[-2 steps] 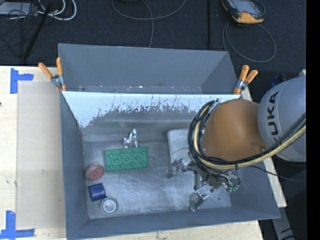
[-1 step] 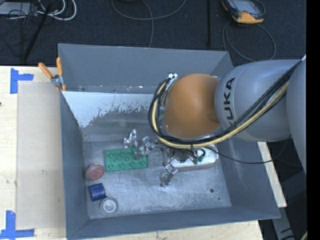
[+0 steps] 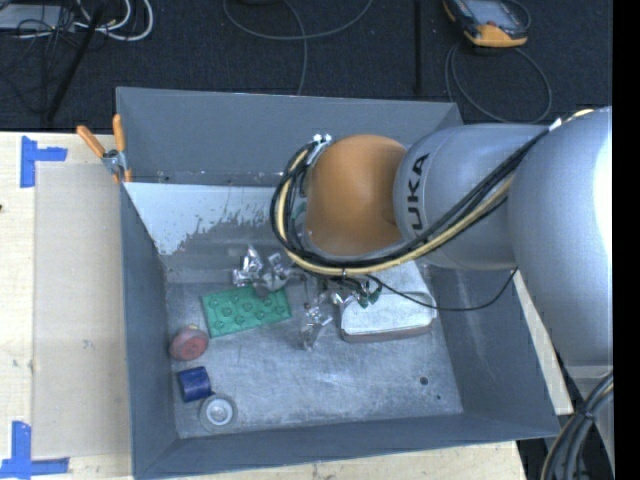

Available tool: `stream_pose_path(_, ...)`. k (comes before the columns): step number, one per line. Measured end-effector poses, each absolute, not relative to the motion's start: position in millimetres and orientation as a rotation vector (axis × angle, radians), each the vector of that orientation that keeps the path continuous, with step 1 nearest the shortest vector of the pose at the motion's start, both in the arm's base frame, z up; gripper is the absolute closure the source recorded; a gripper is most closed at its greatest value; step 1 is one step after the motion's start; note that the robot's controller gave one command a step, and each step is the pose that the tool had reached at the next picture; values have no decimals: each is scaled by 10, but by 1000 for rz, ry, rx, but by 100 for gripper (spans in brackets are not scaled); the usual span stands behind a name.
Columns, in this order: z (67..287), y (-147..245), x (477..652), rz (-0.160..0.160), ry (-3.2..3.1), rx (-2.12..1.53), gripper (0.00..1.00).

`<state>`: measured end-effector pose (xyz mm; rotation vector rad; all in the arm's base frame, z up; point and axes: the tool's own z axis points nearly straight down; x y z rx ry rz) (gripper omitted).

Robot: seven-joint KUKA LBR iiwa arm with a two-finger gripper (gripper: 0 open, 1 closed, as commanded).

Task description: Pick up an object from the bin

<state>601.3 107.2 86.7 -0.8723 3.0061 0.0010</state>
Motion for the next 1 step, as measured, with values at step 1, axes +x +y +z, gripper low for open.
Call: stream_pose_path(1,807,1307,6237,-10,2843,-1287,0)
